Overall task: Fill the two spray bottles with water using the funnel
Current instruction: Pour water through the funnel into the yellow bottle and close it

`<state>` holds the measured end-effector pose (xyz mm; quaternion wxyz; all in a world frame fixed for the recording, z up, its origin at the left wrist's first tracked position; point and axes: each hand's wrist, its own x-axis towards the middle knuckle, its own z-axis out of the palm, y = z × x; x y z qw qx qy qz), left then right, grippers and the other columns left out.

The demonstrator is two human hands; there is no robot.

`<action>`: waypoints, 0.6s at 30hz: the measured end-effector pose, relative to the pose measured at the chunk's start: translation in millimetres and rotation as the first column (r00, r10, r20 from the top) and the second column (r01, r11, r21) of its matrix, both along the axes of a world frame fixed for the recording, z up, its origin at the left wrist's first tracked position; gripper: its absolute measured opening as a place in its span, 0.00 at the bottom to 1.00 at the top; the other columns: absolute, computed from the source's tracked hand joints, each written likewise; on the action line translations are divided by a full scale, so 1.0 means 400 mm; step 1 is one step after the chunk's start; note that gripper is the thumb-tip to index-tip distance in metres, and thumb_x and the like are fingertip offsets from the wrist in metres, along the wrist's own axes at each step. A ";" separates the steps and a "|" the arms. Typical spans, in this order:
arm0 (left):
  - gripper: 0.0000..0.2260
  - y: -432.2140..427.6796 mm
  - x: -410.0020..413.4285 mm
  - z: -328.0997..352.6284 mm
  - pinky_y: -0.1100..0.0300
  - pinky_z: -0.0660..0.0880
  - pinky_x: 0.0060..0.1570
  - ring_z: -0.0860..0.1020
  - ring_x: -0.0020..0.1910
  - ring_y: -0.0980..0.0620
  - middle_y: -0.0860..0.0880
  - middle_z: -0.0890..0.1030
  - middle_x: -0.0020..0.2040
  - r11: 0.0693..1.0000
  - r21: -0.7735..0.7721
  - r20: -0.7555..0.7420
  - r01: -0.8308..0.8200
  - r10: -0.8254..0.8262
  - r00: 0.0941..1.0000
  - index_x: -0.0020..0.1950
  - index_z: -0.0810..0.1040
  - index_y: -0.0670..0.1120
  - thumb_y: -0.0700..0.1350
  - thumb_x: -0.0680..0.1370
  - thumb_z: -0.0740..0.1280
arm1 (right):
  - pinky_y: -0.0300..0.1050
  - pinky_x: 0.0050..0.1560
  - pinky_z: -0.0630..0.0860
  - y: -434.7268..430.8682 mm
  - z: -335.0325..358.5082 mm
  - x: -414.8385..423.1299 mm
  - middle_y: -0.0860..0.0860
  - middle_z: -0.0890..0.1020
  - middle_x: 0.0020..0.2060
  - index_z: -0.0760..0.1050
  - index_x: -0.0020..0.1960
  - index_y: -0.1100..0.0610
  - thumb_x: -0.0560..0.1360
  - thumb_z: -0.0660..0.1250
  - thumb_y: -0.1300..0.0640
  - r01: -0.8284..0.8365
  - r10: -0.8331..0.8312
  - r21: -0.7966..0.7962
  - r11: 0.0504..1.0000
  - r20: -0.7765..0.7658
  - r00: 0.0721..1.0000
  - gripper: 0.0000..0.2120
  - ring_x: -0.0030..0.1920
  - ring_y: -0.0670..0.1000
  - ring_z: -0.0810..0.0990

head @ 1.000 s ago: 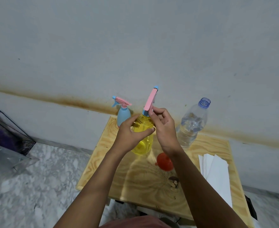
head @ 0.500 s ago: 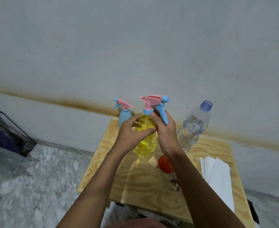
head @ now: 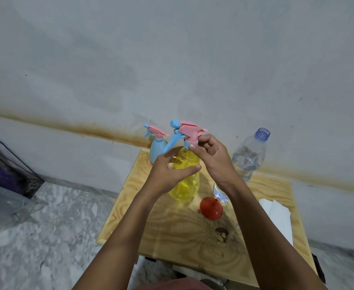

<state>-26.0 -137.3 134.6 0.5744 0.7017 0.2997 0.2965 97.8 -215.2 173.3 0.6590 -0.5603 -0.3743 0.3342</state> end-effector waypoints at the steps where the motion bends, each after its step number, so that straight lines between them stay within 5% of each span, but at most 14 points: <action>1: 0.21 -0.001 0.002 -0.001 0.62 0.75 0.54 0.80 0.53 0.59 0.59 0.84 0.50 1.000 0.015 0.003 0.001 -0.002 1.000 0.57 0.81 0.59 0.53 0.66 0.80 | 0.38 0.51 0.76 0.002 -0.002 0.001 0.51 0.81 0.46 0.76 0.50 0.59 0.75 0.71 0.64 0.028 -0.028 -0.016 0.999 0.037 0.999 0.06 0.47 0.46 0.79; 7: 0.19 -0.013 -0.002 -0.009 0.69 0.72 0.50 0.79 0.49 0.64 0.63 0.84 0.46 0.998 0.048 0.030 0.041 -0.043 0.999 0.56 0.80 0.62 0.47 0.69 0.79 | 0.34 0.44 0.70 -0.004 -0.013 -0.005 0.40 0.72 0.34 0.79 0.48 0.50 0.75 0.73 0.57 0.120 -0.088 -0.100 0.988 0.277 0.957 0.05 0.39 0.43 0.70; 10: 0.20 -0.003 -0.007 -0.018 0.61 0.77 0.53 0.79 0.49 0.59 0.57 0.84 0.47 0.995 0.035 -0.012 0.089 -0.088 0.996 0.56 0.82 0.61 0.53 0.66 0.80 | 0.34 0.49 0.76 -0.025 -0.002 0.009 0.45 0.84 0.46 0.82 0.53 0.55 0.77 0.70 0.61 -0.031 0.060 -0.125 0.992 0.235 0.970 0.06 0.46 0.41 0.81; 13: 0.21 -0.002 -0.008 -0.025 0.50 0.76 0.57 0.80 0.53 0.48 0.52 0.84 0.49 0.989 0.030 -0.028 0.142 -0.141 0.990 0.57 0.82 0.59 0.56 0.65 0.79 | 0.41 0.57 0.78 -0.040 -0.005 0.021 0.54 0.85 0.54 0.81 0.58 0.60 0.77 0.69 0.62 -0.060 0.088 -0.136 0.989 0.214 0.973 0.11 0.56 0.49 0.83; 18: 0.20 -0.029 -0.003 -0.026 0.70 0.72 0.47 0.80 0.47 0.63 0.57 0.84 0.49 0.994 0.034 0.042 0.108 -0.109 0.993 0.62 0.81 0.51 0.43 0.70 0.78 | 0.61 0.60 0.76 -0.040 -0.040 0.008 0.56 0.84 0.52 0.81 0.55 0.44 0.76 0.69 0.48 0.085 -0.037 -0.126 0.988 0.349 0.937 0.08 0.55 0.59 0.80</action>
